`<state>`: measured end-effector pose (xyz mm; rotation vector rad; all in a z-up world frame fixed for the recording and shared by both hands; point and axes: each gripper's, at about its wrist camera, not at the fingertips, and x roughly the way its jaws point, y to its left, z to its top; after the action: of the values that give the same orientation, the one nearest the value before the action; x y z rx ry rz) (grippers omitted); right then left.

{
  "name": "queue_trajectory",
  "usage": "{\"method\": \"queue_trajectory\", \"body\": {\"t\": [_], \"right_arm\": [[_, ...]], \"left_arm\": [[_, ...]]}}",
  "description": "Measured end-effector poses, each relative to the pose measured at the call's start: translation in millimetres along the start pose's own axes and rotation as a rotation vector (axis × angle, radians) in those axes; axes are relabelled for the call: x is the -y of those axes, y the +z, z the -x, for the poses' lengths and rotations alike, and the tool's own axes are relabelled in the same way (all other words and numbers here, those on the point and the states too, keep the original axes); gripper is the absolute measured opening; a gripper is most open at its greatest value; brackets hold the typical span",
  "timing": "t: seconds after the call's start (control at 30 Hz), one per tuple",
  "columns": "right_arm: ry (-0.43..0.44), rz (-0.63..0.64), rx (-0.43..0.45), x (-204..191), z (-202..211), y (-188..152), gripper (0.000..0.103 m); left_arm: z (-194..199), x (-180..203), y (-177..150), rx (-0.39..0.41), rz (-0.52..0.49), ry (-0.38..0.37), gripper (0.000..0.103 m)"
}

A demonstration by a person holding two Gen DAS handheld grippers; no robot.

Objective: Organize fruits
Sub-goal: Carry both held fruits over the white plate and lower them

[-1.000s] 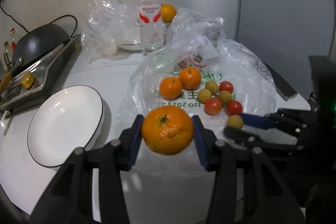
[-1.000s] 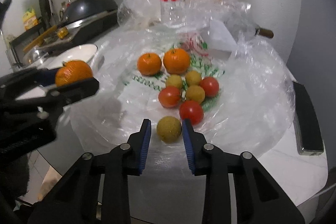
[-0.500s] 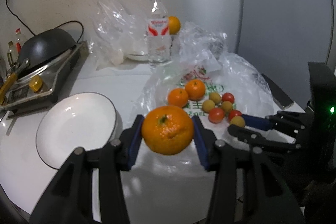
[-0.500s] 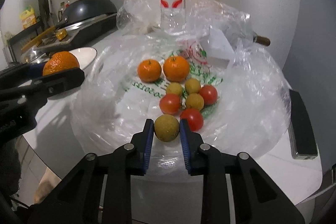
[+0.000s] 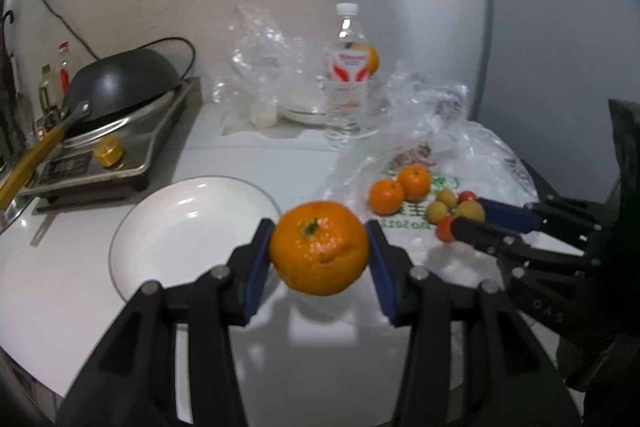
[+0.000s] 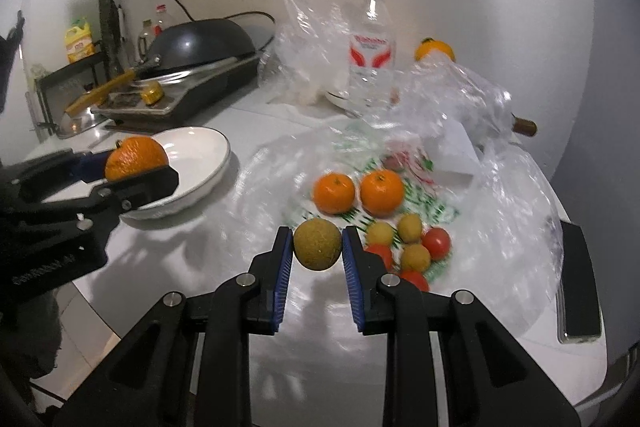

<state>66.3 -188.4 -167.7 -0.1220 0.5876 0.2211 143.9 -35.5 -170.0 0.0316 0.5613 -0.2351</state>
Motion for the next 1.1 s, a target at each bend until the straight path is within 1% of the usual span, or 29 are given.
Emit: {"method": "queue_trajectory", "body": {"t": [0.17,0.4,0.57,0.73,0.93,1.1], "right_arm": [[0.020,0.023,0.019,-13,0,11,0.027],[0.067,0.035,0.052,-32,-2,26,0.027],[0.085,0.055,0.058,-44,-9,36,0.027],[0.106,0.077,0.054,-60,-21,46,0.027],[0.131,0.089,0.050,-77,-36,56,0.027],[0.152,0.097,0.043,-89,-51,65,0.027]], "left_arm": [[2,-24,-1,0.003,0.046,0.038,0.047],[6,-50,-3,0.014,0.066,0.070,0.047],[7,-65,-6,0.012,0.080,0.093,0.047],[4,-87,-9,0.007,0.114,0.127,0.047],[-9,-111,-10,-0.020,0.130,0.153,0.047],[-27,-129,-11,-0.056,0.133,0.171,0.047]]}}
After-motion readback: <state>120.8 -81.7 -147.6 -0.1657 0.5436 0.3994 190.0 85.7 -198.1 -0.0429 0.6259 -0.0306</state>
